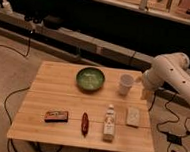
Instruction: Place the ceramic cup in the ceramic bowl
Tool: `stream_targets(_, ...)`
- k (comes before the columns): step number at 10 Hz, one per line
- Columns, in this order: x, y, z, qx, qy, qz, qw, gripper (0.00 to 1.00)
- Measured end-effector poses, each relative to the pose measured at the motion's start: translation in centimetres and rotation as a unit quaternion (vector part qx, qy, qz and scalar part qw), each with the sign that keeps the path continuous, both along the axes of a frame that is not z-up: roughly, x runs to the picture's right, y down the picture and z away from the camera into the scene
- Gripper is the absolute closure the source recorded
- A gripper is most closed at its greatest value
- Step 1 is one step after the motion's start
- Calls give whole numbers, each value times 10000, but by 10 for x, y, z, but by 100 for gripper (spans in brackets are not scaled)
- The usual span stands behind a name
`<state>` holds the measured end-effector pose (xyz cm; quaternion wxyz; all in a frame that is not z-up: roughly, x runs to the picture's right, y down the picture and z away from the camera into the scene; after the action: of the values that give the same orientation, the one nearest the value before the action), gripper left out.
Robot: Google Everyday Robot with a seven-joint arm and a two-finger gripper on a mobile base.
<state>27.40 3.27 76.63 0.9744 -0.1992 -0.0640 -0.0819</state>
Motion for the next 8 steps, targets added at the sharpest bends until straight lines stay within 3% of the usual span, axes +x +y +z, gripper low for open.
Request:
stream_targets(4, -2, -14, 26, 303, -263, -223, 9989, 35)
stream_targets(8, -24, -8, 51, 305, -593, -451, 9968, 35)
